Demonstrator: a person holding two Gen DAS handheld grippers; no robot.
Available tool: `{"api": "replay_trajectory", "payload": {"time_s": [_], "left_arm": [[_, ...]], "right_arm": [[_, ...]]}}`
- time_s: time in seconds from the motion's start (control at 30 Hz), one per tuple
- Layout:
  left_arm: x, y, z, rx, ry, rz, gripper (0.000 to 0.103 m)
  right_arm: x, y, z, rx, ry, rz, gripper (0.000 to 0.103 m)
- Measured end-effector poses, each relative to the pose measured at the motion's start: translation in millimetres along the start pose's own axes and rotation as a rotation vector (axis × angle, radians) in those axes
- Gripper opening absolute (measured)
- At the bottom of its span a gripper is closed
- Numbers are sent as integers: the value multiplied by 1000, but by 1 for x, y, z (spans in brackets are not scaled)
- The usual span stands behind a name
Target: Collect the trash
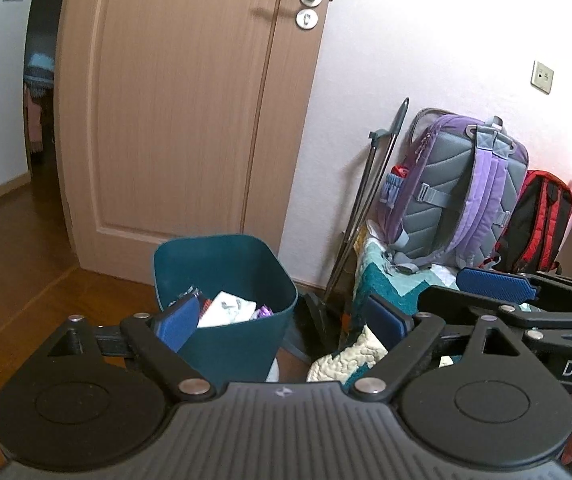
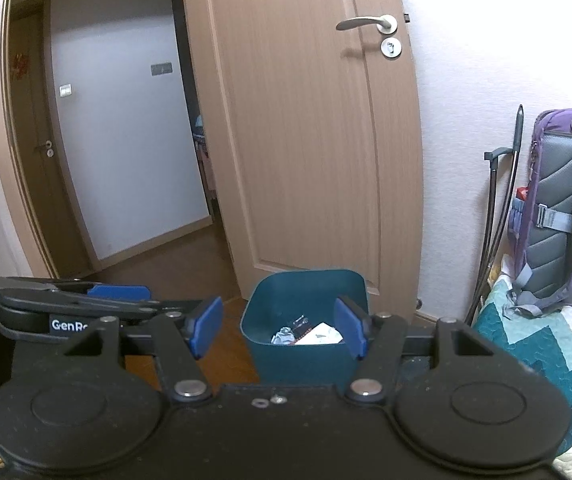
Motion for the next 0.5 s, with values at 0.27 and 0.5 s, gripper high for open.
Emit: {"api": "replay_trajectory", "payload": {"time_s": [0.27, 0.5], "left_arm": [[-2, -9, -15, 0, -23, 7, 91], [-1, -13, -20, 14, -23, -11, 91]], "right_arm": [[5, -2, -16, -4, -19, 6, 62], [4, -2, -26, -5, -28, 14, 63]]}}
Point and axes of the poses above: each gripper's, at about its wrist camera, not at the fingertips, and z roughly the way its jaws point, y to its left, x to its underside, the point moved 7 cm from there along z, roughly the way its jaws point, and after that the axes turned 11 degrees about y, right-handed, at the moved point
